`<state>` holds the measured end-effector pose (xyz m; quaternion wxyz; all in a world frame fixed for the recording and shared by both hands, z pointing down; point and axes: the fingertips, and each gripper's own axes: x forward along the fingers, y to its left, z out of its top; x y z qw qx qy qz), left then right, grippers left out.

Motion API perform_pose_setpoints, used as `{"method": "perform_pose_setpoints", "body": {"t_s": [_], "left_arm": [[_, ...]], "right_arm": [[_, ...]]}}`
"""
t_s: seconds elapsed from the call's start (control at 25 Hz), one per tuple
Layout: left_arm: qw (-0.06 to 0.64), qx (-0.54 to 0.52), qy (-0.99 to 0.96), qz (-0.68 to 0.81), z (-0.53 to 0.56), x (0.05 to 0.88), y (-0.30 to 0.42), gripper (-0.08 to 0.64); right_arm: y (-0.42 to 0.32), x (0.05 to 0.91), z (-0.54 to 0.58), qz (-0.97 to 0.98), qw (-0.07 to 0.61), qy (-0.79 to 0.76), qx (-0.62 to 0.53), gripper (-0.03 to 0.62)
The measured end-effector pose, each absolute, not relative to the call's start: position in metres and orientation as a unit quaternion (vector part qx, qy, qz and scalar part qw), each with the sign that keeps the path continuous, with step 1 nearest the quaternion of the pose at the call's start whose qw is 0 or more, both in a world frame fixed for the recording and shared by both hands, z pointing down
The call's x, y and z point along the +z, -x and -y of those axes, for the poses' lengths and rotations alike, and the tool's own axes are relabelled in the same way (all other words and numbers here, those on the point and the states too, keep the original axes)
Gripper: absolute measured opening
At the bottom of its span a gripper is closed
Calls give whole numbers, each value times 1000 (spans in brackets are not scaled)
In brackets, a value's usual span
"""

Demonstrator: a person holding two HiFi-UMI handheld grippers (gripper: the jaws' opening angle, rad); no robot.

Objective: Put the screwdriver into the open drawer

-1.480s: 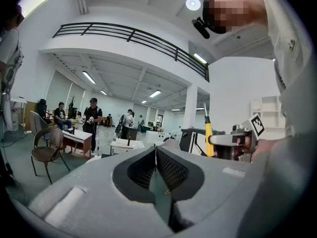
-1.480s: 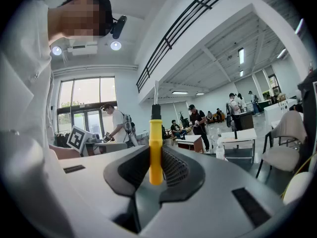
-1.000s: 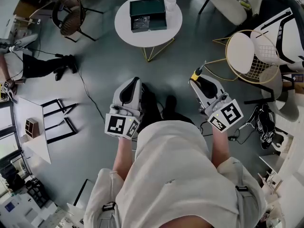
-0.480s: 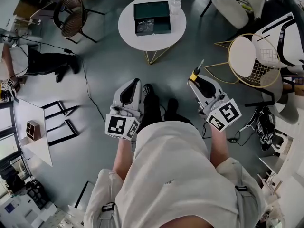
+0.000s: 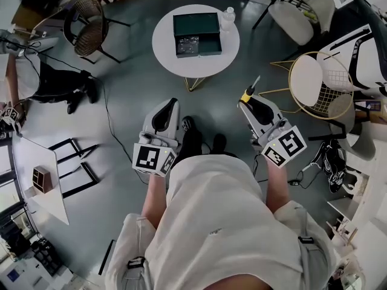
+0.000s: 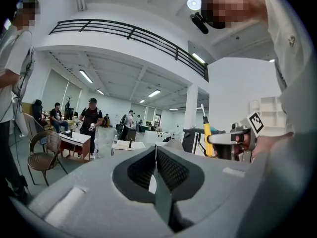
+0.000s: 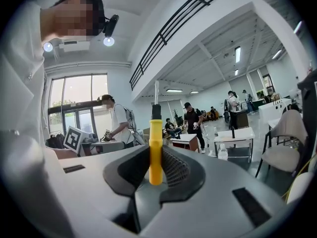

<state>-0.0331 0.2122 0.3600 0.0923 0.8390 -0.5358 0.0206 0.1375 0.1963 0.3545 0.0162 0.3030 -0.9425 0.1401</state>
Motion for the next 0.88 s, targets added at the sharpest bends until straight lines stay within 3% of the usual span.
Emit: {"method": "perform_pose_setpoints", "body": {"t_s": [0.88], "left_arm": [[91, 23, -874, 476, -123, 363, 125, 17]], "right_arm": [[-46, 341, -121, 917, -3, -371, 148, 78]]}}
